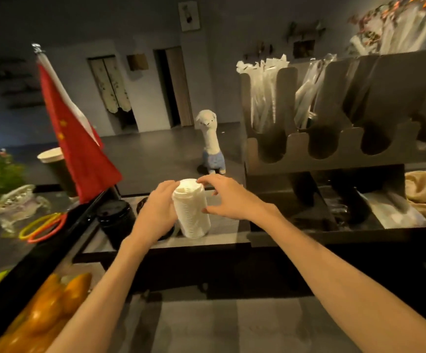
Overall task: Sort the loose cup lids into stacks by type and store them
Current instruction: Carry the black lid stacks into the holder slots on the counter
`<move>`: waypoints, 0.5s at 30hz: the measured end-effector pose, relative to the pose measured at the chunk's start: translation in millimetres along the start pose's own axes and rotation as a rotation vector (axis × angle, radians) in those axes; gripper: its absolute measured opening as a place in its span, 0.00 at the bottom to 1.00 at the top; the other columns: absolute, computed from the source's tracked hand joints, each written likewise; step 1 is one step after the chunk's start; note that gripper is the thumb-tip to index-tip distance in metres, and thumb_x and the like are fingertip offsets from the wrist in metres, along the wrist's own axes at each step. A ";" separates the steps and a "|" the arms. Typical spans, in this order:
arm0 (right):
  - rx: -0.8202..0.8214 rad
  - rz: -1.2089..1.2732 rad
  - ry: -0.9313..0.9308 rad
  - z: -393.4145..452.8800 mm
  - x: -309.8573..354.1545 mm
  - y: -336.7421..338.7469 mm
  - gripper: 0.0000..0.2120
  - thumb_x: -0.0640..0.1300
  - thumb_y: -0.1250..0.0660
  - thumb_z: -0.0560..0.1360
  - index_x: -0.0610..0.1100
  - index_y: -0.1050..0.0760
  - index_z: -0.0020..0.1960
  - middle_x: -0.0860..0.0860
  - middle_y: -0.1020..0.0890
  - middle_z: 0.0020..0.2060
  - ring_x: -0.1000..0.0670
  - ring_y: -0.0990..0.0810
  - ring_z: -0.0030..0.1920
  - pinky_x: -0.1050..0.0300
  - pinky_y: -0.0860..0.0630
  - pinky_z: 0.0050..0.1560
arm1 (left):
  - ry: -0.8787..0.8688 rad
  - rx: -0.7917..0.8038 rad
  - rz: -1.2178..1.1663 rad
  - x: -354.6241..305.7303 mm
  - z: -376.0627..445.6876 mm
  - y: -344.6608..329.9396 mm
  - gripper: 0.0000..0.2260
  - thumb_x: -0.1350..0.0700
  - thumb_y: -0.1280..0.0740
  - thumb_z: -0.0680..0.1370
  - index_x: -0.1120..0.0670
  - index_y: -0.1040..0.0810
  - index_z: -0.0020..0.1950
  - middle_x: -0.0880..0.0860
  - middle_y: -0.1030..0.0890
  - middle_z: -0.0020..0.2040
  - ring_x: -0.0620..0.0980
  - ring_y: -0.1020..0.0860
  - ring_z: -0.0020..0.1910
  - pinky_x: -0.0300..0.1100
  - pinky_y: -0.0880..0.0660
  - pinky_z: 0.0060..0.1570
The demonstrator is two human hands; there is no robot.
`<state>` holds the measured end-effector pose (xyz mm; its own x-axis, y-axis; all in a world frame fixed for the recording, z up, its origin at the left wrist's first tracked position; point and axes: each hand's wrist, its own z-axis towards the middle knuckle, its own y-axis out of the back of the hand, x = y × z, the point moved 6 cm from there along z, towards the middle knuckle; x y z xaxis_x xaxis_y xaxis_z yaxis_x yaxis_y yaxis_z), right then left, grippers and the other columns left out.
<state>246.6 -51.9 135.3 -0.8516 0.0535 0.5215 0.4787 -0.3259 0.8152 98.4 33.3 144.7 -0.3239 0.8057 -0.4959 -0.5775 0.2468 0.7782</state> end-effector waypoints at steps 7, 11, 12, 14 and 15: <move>0.059 -0.310 -0.025 34.9 -18.5 -55.7 0.49 0.57 0.24 0.75 0.52 0.52 0.84 0.52 0.51 0.84 0.40 0.38 0.79 0.37 0.29 0.72 | -0.037 0.006 0.222 47.7 -10.9 -32.7 0.36 0.71 0.38 0.77 0.57 0.45 0.83 0.53 0.44 0.84 0.55 0.50 0.83 0.49 0.42 0.80; 0.025 -0.279 -0.059 38.8 -18.9 -66.2 0.45 0.57 0.28 0.78 0.51 0.51 0.84 0.47 0.50 0.83 0.39 0.33 0.77 0.39 0.26 0.70 | -0.014 -0.046 0.140 55.3 -13.0 -37.2 0.37 0.72 0.38 0.77 0.54 0.45 0.84 0.52 0.46 0.84 0.52 0.49 0.83 0.40 0.44 0.76; 0.035 -0.257 -0.074 41.8 -18.4 -67.7 0.45 0.57 0.27 0.77 0.52 0.50 0.84 0.46 0.49 0.83 0.38 0.32 0.76 0.39 0.27 0.71 | -0.017 -0.031 0.126 58.2 -13.3 -36.9 0.37 0.72 0.39 0.78 0.54 0.46 0.84 0.52 0.47 0.84 0.51 0.50 0.83 0.39 0.45 0.76; 0.037 -0.155 -0.103 46.8 -20.8 -68.0 0.47 0.57 0.23 0.74 0.52 0.48 0.83 0.45 0.48 0.82 0.38 0.30 0.74 0.40 0.27 0.70 | -0.028 0.015 0.088 60.9 -13.4 -37.0 0.36 0.71 0.40 0.79 0.53 0.47 0.84 0.49 0.48 0.84 0.50 0.52 0.83 0.38 0.48 0.76; 0.017 -0.092 -0.108 50.1 -20.4 -67.0 0.48 0.57 0.22 0.72 0.51 0.46 0.82 0.46 0.46 0.80 0.39 0.29 0.73 0.41 0.26 0.70 | -0.022 0.028 0.033 60.7 -13.9 -34.8 0.35 0.70 0.41 0.80 0.52 0.46 0.84 0.48 0.48 0.84 0.48 0.53 0.83 0.39 0.49 0.76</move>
<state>242.6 16.1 82.6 -0.8645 0.1837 0.4678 0.4044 -0.2986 0.8645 88.5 66.1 82.1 -0.3252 0.8253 -0.4616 -0.5458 0.2348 0.8043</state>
